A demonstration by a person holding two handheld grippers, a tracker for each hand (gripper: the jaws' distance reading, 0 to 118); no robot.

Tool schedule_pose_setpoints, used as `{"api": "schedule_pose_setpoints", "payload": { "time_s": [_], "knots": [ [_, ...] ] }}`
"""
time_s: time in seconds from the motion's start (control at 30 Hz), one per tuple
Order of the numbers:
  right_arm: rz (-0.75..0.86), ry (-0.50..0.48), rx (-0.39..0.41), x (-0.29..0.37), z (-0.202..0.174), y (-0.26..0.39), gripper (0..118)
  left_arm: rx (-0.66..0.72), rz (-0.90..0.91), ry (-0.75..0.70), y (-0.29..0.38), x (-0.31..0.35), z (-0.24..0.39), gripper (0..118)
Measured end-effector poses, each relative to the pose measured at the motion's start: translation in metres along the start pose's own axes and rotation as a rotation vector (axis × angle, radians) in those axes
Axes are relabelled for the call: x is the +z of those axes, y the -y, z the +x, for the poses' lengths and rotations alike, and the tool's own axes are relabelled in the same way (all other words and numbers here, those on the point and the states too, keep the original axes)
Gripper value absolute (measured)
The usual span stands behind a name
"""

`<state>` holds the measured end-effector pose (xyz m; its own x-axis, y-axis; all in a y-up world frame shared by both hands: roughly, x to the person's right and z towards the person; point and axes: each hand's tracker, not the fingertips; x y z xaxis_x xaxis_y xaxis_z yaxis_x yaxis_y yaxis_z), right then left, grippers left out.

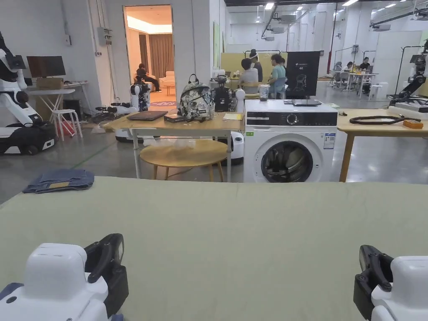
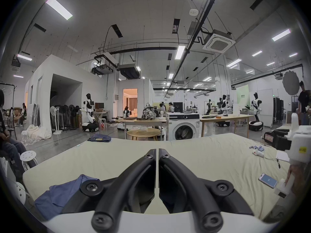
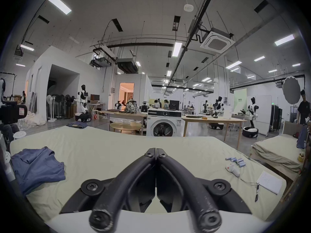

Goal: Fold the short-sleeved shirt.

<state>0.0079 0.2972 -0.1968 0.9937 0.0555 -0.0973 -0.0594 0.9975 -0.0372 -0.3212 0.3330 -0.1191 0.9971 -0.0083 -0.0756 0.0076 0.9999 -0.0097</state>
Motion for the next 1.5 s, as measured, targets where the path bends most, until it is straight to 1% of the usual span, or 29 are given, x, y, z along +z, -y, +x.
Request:
{"api": "schedule_pose_setpoints", "payload": {
  "time_s": [0.07,0.13,0.2,0.27,0.33,0.4,0.5,0.6,0.67,0.7,0.73,0.8,0.83,0.9,0.97,1.03,1.1,1.17,1.27,1.3,1.33,1.37,1.4,1.43,1.47,1.5],
  "knots": [
    [-0.001,-0.021,0.003,0.0,-0.005,-0.001,0,0.003,-0.009,-0.004,0.001,0.004,-0.007,0],
    [-0.001,-0.042,0.012,-0.002,-0.014,-0.001,0,0.052,-0.026,-0.014,0.0,0.009,-0.02,0],
    [-0.001,-0.077,0.017,-0.004,-0.026,0.0,0,0.057,-0.033,-0.017,0.002,0.018,-0.035,0],
    [0.002,-0.118,0.002,-0.007,-0.04,0.002,0,0.033,-0.053,-0.088,0.003,0.029,-0.049,0],
    [-0.003,-0.164,-0.027,-0.011,-0.053,0.005,0,0.002,-0.062,-0.132,0.004,0.041,-0.064,0],
    [-0.01,-0.204,-0.038,-0.016,-0.068,0.01,0,-0.007,-0.076,-0.164,0.003,0.052,-0.08,0],
    [-0.051,-0.292,-0.055,-0.025,-0.086,0.016,0,0.016,-0.092,-0.193,0.005,0.063,-0.104,0],
    [-0.07,-0.323,-0.068,-0.031,-0.097,0.021,0,0.05,-0.131,-0.211,0.01,0.064,-0.126,0],
    [-0.078,-0.336,-0.068,-0.032,-0.101,0.022,0,0.077,-0.202,-0.203,0.014,0.057,-0.139,0],
    [-0.081,-0.343,-0.07,-0.032,-0.101,0.023,0,0.087,-0.245,-0.227,0.017,0.053,-0.145,7],
    [-0.086,-0.351,-0.072,-0.032,-0.101,0.024,0,0.092,-0.287,-0.215,0.023,0.045,-0.153,30],
    [-0.101,-0.363,-0.078,-0.031,-0.099,0.029,0,0.084,-0.345,-0.198,0.042,0.026,-0.169,67],
    [-0.121,-0.376,-0.085,-0.032,-0.098,0.033,0,0.1,-0.388,-0.198,0.052,0.013,-0.175,75],
    [-0.158,-0.37,-0.078,-0.033,-0.095,0.041,0,0.204,-0.485,-0.147,0.074,-0.018,-0.199,75],
    [-0.191,-0.358,-0.063,-0.031,-0.091,0.049,0,0.261,-0.561,-0.129,0.105,-0.055,-0.219,75],
    [-0.219,-0.353,-0.064,-0.03,-0.083,0.054,0,0.221,-0.653,-0.142,0.134,-0.09,-0.233,75],
    [-0.255,-0.346,-0.071,-0.029,-0.074,0.06,0,0.211,-0.744,-0.151,0.16,-0.122,-0.239,75],
    [-0.293,-0.3,-0.06,-0.029,-0.065,0.067,0,0.24,-0.821,-0.158,0.184,-0.147,-0.249,73],
    [-0.344,-0.257,-0.053,-0.03,-0.051,0.078,0,0.259,-0.901,-0.179,0.211,-0.167,-0.258,68],
    [-0.355,-0.251,-0.063,-0.029,-0.047,0.081,0,0.249,-0.869,-0.167,0.208,-0.163,-0.257,62],
    [-0.368,-0.249,-0.081,-0.028,-0.042,0.084,0,0.238,-0.857,-0.156,0.202,-0.161,-0.255,52],
    [-0.38,-0.246,-0.109,-0.026,-0.038,0.09,0,0.215,-0.883,-0.156,0.202,-0.163,-0.256,29],
    [-0.398,-0.246,-0.13,-0.025,-0.035,0.094,0,0.17,-0.896,-0.15,0.201,-0.163,-0.254,0],
    [-0.419,-0.245,-0.142,-0.026,-0.033,0.098,0,0.17,-0.888,-0.139,0.2,-0.164,-0.253,0],
    [-0.434,-0.242,-0.146,-0.025,-0.032,0.101,0,0.153,-0.907,-0.19,0.204,-0.169,-0.252,0],
    [-0.442,-0.242,-0.144,-0.025,-0.03,0.104,0,0.191,-0.917,-0.175,0.21,-0.172,-0.252,0]
  ]
}}
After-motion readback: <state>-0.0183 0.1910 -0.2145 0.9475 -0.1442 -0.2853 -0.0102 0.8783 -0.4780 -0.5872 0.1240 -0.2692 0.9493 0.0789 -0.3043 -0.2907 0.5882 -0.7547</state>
